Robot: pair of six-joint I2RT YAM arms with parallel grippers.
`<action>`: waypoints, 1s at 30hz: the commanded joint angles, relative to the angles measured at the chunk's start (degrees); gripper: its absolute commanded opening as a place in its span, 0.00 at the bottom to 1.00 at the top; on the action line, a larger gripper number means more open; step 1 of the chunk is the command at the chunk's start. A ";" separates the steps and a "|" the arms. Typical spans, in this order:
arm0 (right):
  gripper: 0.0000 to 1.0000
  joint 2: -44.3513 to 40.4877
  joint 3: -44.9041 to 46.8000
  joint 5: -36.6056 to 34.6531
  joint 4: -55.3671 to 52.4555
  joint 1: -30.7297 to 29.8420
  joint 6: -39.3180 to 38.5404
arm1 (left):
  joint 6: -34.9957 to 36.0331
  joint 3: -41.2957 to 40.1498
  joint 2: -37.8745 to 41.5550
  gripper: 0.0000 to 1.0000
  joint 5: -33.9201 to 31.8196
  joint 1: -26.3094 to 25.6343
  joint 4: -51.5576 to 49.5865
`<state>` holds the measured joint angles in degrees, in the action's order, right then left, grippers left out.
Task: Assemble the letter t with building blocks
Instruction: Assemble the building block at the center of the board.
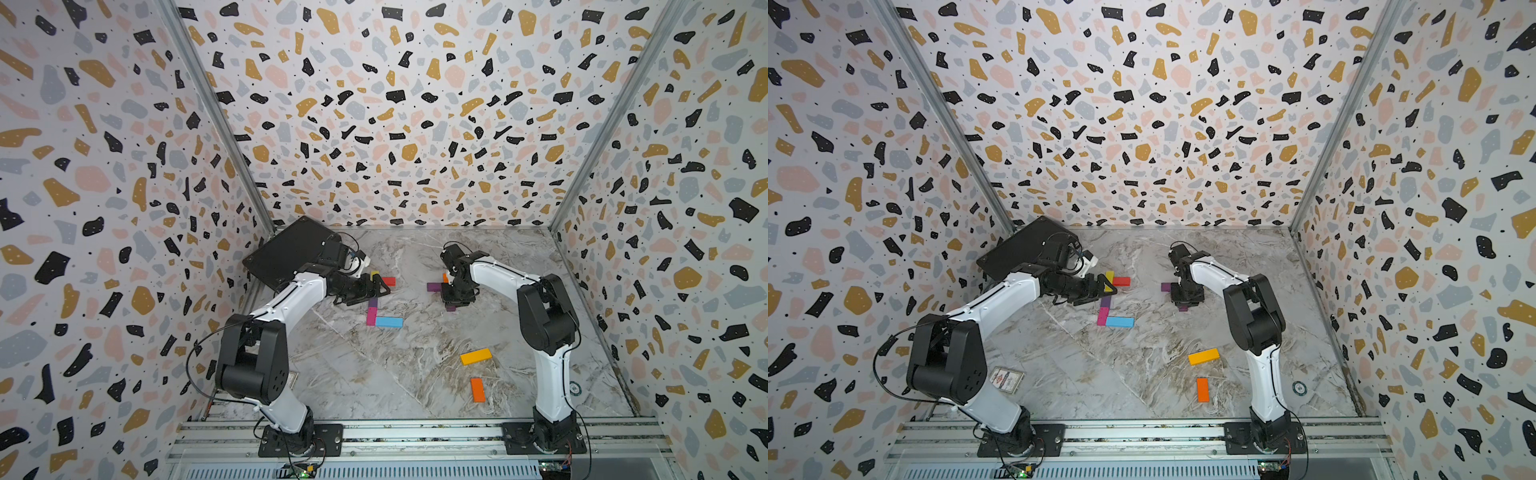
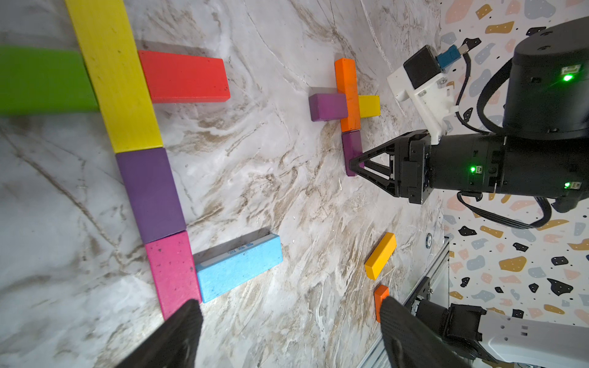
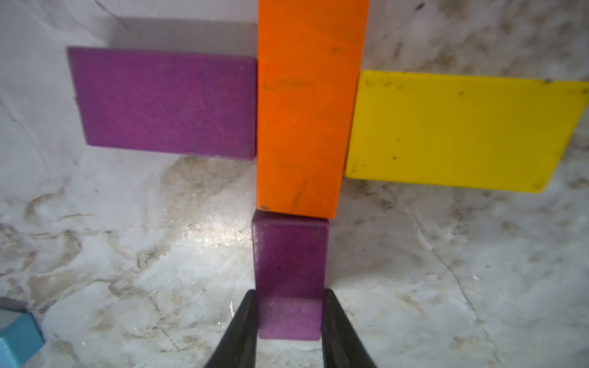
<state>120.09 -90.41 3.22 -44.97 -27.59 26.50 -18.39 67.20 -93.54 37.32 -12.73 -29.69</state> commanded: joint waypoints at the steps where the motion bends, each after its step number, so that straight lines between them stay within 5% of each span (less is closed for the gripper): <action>1: 0.21 2.54 -0.26 -1.55 -0.06 0.78 -0.68 | -0.04 1.00 -0.78 0.88 1.16 0.32 1.04; 30: 0.25 3.64 -0.03 -1.05 0.40 1.02 -0.54 | -0.09 0.74 -0.86 0.88 1.87 0.27 1.30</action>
<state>120.70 -91.20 3.29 -44.80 -27.18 26.50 -18.68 67.22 -94.04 38.48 -12.73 -29.56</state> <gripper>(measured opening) 0.324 0.880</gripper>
